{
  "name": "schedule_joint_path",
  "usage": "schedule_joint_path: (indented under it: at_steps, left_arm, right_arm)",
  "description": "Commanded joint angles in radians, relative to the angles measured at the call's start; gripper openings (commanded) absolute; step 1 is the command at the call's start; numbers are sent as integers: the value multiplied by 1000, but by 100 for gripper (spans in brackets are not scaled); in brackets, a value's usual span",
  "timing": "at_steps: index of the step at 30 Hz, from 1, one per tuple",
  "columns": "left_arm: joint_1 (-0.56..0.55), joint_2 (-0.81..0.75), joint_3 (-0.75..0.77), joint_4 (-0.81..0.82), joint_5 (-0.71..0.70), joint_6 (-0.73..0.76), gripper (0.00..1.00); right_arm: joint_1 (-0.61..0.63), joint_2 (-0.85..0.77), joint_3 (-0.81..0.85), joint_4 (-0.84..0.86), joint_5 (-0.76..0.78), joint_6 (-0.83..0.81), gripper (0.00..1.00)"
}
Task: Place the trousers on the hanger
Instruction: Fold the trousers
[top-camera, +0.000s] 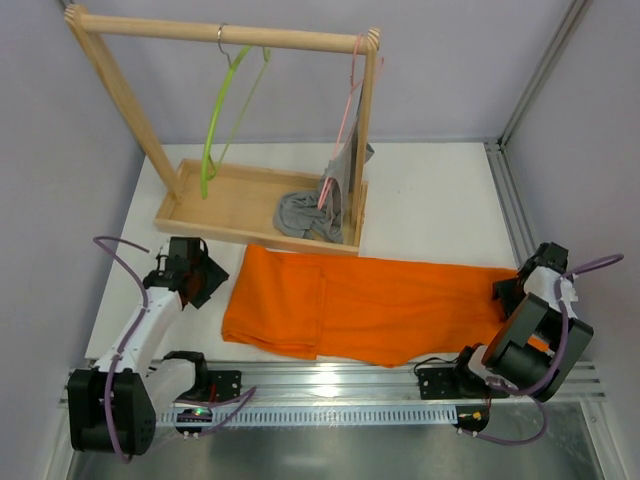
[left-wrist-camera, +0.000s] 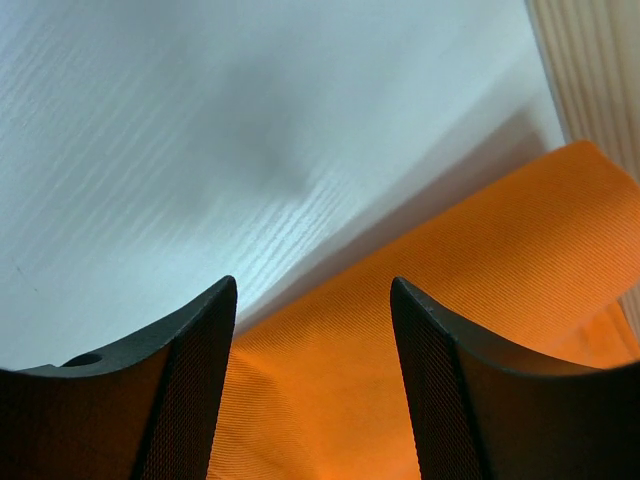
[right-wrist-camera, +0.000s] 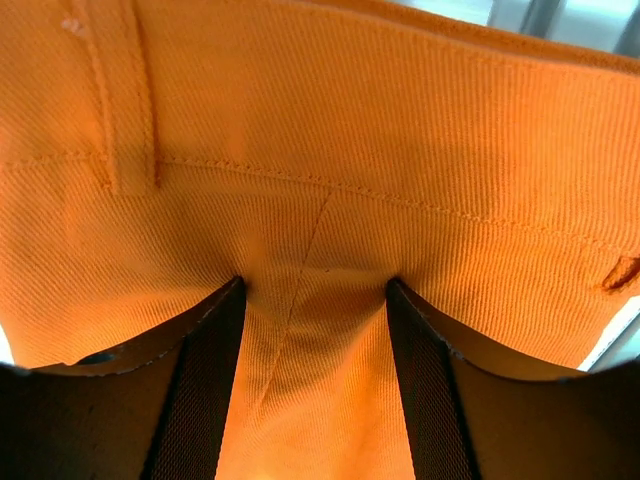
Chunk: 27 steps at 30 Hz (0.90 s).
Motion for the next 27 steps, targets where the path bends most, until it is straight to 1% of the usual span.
schedule_joint_path:
  at_steps: [1,3,4,5,7,8,10,11,12,13,14,15,16,17,18,19,20,21,22,23,25,26,27]
  left_arm:
    - [31,35,-5,11,-14,1,63]
    - [34,26,15,10,-9,11,63]
    - [34,15,26,7,-9,27,63]
    - [34,3,35,10,2,42,63]
    - [34,-28,73,23,29,109,63]
    - [34,-43,114,-1,58,145,63]
    - [34,-55,145,-16,68,162,63]
    - [34,-63,156,-29,72,189,63]
    - [34,-74,158,-35,82,200,63]
    - [34,-91,159,-38,85,211,63]
    - [34,-100,155,-38,94,228,63]
    - [34,-108,150,-35,106,231,64]
    - [34,-121,140,-27,143,234,64]
    - [34,-125,121,-10,172,235,64]
    - [34,-128,112,-1,201,235,63]
    - [34,-128,106,11,305,238,62]
    - [32,-132,81,25,360,237,61]
    - [25,-140,66,68,412,222,56]
    - [8,-148,55,83,462,214,53]
    - [-62,-172,52,82,445,209,54]
    - [-148,-189,69,42,367,203,54]
    - [-199,-194,76,25,288,202,54]
    - [-284,-206,84,16,252,202,53]
  right_arm:
    - [-12,-7,-4,37,-6,-77,61]
    - [-4,-51,21,61,-93,-156,62]
    - [2,-70,35,77,-198,-185,62]
    - [14,-85,53,68,-225,-211,62]
    - [95,-158,93,52,-265,-230,64]
    - [191,-219,104,55,-297,-224,66]
    - [299,-280,108,74,-325,-201,67]
    - [366,-301,104,91,-363,-186,67]
    - [426,-320,84,127,-380,-131,67]
    - [556,-350,69,152,-388,-105,67]
    - [626,-363,52,175,-388,-79,67]
    - [698,-373,14,225,-356,-10,67]
    - [847,-386,-5,253,-336,24,67]
    - [913,-387,-25,287,-314,61,66]
    - [992,-387,-60,366,-274,87,65]
    - [1057,-381,-74,402,-248,136,64]
    - [1179,-355,-88,440,-230,153,59]
    - [1226,-332,-102,509,-217,162,56]
    - [1266,-300,-102,531,-190,169,53]
    - [1339,-238,-100,557,-181,167,48]
    - [1389,-170,-91,620,-179,173,44]
    - [1404,-145,-94,644,-193,175,42]
    - [1425,-105,-103,710,-200,176,39]
